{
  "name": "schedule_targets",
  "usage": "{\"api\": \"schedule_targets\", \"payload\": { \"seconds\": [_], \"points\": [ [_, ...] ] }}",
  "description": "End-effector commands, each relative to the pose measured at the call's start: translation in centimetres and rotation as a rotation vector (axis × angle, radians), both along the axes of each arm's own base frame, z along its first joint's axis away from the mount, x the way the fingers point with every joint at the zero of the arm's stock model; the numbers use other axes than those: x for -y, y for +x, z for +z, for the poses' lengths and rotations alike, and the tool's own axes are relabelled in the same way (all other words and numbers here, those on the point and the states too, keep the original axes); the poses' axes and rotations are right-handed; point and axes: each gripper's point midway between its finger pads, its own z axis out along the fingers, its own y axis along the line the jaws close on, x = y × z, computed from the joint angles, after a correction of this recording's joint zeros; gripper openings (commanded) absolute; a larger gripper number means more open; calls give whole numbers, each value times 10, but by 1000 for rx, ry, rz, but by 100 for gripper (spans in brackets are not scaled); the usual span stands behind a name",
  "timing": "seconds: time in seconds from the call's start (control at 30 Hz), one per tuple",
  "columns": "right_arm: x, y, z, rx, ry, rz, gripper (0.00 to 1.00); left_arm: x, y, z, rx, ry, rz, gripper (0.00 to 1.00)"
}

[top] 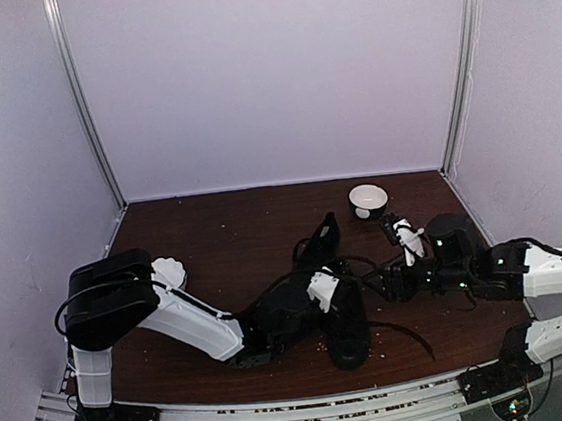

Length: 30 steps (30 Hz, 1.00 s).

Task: Tie the shoes
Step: Pass from the right arm to the left, then wrap the shoelace into a loop with the shoelace.

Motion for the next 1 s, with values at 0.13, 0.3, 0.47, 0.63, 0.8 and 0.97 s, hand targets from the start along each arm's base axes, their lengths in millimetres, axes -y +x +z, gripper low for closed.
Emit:
{"api": "schedule_targets", "payload": {
  "seconds": [0.13,0.3,0.47,0.63,0.8,0.97],
  "points": [
    [80,-52,-69,-327,-374,-172,75,-4,5,10,5,-64,6,0],
    [86,-76,-88,-477,-433,-190,62,-7,4,12,9,-73,4,0],
    [96,-94,-112,-585,-472,-205,58,-6,4,12,8,-80,-5,0],
    [92,-108,-139,-685,-514,-165,55,-8,4,13,9,-87,-9,0],
    [86,-114,-147,-705,-573,-127,49,-8,3,13,9,-91,-13,0],
    [77,-114,-140,-688,-575,-84,0,-10,4,13,9,-95,-8,0]
  ]
}}
